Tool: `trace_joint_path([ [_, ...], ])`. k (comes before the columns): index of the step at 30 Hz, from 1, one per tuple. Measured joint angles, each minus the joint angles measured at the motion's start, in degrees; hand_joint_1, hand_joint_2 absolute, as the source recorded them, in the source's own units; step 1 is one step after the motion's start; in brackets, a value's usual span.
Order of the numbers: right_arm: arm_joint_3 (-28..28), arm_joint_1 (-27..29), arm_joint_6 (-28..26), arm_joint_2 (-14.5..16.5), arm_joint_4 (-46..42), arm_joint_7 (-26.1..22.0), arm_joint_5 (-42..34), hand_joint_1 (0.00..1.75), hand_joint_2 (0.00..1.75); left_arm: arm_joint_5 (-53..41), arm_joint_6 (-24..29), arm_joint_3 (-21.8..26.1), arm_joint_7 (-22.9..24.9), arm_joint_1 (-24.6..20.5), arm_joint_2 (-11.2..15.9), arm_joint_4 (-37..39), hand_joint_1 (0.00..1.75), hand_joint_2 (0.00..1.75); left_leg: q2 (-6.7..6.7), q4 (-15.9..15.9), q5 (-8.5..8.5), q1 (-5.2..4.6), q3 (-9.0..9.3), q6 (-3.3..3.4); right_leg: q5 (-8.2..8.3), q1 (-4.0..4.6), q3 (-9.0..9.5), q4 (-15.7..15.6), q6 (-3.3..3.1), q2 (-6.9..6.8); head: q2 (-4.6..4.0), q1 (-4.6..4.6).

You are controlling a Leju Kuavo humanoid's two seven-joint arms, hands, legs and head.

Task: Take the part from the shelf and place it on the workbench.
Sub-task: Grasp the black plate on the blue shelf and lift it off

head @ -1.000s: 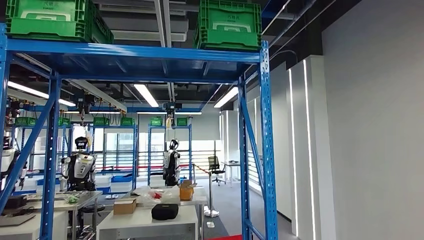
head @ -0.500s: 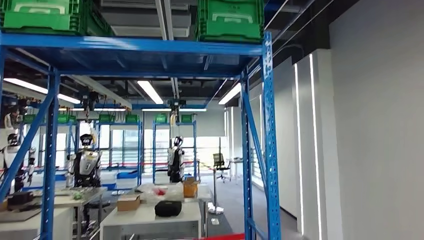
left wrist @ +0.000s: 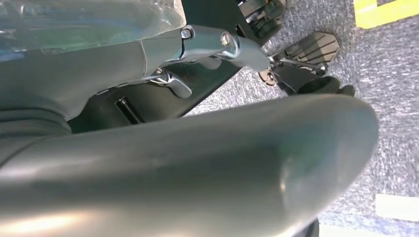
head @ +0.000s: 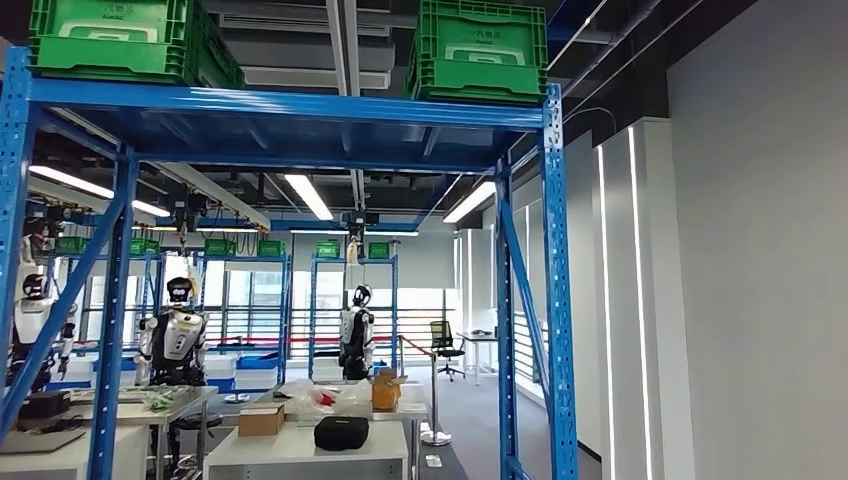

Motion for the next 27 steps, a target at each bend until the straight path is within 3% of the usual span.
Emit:
trace_joint_path([
  [4, -0.19, 0.04, -0.20, 0.01, -0.02, 0.00, -0.02, 0.00, 0.00, -0.10, 0.05, -0.09, 0.04, -0.03, 0.15, 0.01, 0.00, 0.00, 0.08, 1.50, -1.55, 0.15, -0.14, -1.22, -0.73, -0.16, 0.66, -0.47, -1.58, -0.01, 0.00, 0.17],
  [5, -0.22, 0.06, -0.21, 0.01, -0.03, 0.00, -0.02, 0.00, 0.00, -0.16, 0.08, -0.09, -0.02, -0.07, 0.19, 0.01, 0.00, 0.00, 0.08, 4.03, -2.85, 0.29, -1.28, -1.57, -0.88, -0.27, 0.92, -0.60, -1.87, -0.12, 0.00, 0.22],
  [7, -0.25, 0.14, -0.25, 0.01, -0.02, 0.00, -0.04, 0.00, 0.00, -0.27, 0.11, -0.08, -0.14, -0.15, 0.18, 0.01, 0.00, 0.00, 0.07, 11.81, -5.93, 0.62, -5.40, -2.16, -1.30, -0.25, 1.33, -0.63, -2.16, -0.29, 0.00, 0.43],
  [8, -0.24, 0.21, -0.27, 0.01, -0.01, 0.00, -0.06, 0.00, 0.00, -0.33, 0.12, -0.08, -0.20, -0.17, 0.17, 0.01, 0.00, 0.00, 0.07, 15.22, -6.74, 0.76, -7.42, -2.34, -1.53, -0.24, 1.55, -0.62, -2.16, -0.32, 0.00, 0.46],
  [9, -0.22, 0.29, -0.31, 0.00, 0.00, 0.00, -0.09, 0.00, 0.00, -0.37, 0.11, -0.08, -0.21, -0.16, 0.16, 0.01, 0.00, 0.00, 0.08, 16.85, -6.40, 0.86, -8.64, -2.42, -1.78, -0.24, 1.85, -0.62, -2.08, -0.30, 0.00, 0.49],
  [10, -0.21, 0.36, -0.34, 0.00, 0.01, 0.00, -0.11, 0.00, 0.00, -0.38, 0.09, -0.10, -0.19, -0.12, 0.16, 0.01, 0.00, 0.00, 0.08, 16.40, -4.89, 0.94, -8.92, -2.42, -2.06, -0.25, 2.25, -0.61, -1.98, -0.26, 0.00, 0.53],
  [12, -0.22, 0.43, -0.39, 0.00, 0.01, -0.01, -0.15, 0.00, 0.00, -0.35, 0.07, -0.11, 0.01, 0.01, 0.22, 0.01, 0.00, 0.00, 0.08, 10.33, 0.34, 1.04, -7.12, -2.15, -2.68, -0.29, 3.23, -0.63, -1.63, -0.19, 0.00, 0.63],
  [13, -0.22, 0.41, -0.40, 0.00, 0.02, -0.01, -0.15, 0.00, 0.00, -0.33, 0.05, -0.11, 0.13, 0.11, 0.26, 0.02, 0.00, 0.00, 0.08, 7.16, 2.26, 0.98, -6.09, -1.92, -2.96, -0.22, 3.59, -0.62, -1.37, -0.15, 0.00, 0.68],
  [14, -0.22, 0.41, -0.42, 0.01, 0.02, -0.02, -0.16, 0.00, 0.00, -0.33, 0.06, -0.11, 0.22, 0.21, 0.30, 0.02, 0.00, 0.00, 0.08, 4.60, 3.10, 0.90, -5.21, -1.56, -3.13, -0.15, 3.74, -0.62, -1.03, -0.13, 0.02, 0.68],
  [19, -0.38, 0.26, -0.55, 0.02, 0.01, -0.11, -0.21, 0.00, 0.00, -0.37, 0.07, -0.11, 0.24, 0.27, 0.29, 0.03, 0.00, 0.00, -0.02, 1.91, 2.42, 0.73, -4.06, 0.29, -3.85, -0.17, 3.25, 0.02, 0.77, -0.31, 0.01, 0.34],
  [21, -0.45, 0.24, -0.60, 0.00, 0.02, -0.13, -0.21, 0.00, 0.00, -0.38, 0.06, -0.11, 0.25, 0.30, 0.27, 0.03, 0.00, 0.00, 0.01, 1.54, 2.48, 0.78, -3.59, 0.85, -6.25, -0.18, 0.58, 5.16, 1.05, -0.19, 0.00, 0.08],
  [23, -0.44, 0.41, -0.62, 0.00, 0.08, -0.13, -0.21, 0.00, 0.00, -0.38, 0.05, -0.12, 0.26, 0.32, 0.27, 0.03, 0.00, 0.00, 0.04, 1.52, 2.25, 0.53, -3.38, 1.29, -8.57, -0.13, -3.84, 12.61, 1.07, -0.15, 0.00, -0.15],
  [24, -0.44, 0.52, -0.62, 0.01, 0.13, -0.11, -0.22, 0.00, 0.00, -0.38, 0.05, -0.12, 0.27, 0.33, 0.28, 0.03, 0.00, 0.00, 0.01, 1.52, 2.08, 0.37, -3.21, 1.46, -8.52, -0.09, -5.42, 14.77, 1.00, -0.15, 0.00, -0.21],
  [25, -0.45, 0.59, -0.63, 0.00, 0.18, -0.08, -0.22, 0.00, 0.00, -0.37, 0.05, -0.12, 0.29, 0.34, 0.28, 0.03, 0.00, 0.00, -0.05, 1.52, 1.86, 0.21, -2.92, 1.58, -7.32, -0.01, -6.01, 14.84, 0.82, -0.15, 0.00, -0.26],
  [27, -0.52, 0.62, -0.68, -0.05, 0.23, 0.02, -0.24, 0.00, 0.00, -0.37, 0.05, -0.11, 0.33, 0.36, 0.28, 0.03, 0.00, 0.00, -0.18, 1.52, 1.26, -0.10, -2.03, 1.64, -2.49, 0.35, -4.24, 8.99, 0.03, -0.14, 0.00, -0.31],
])
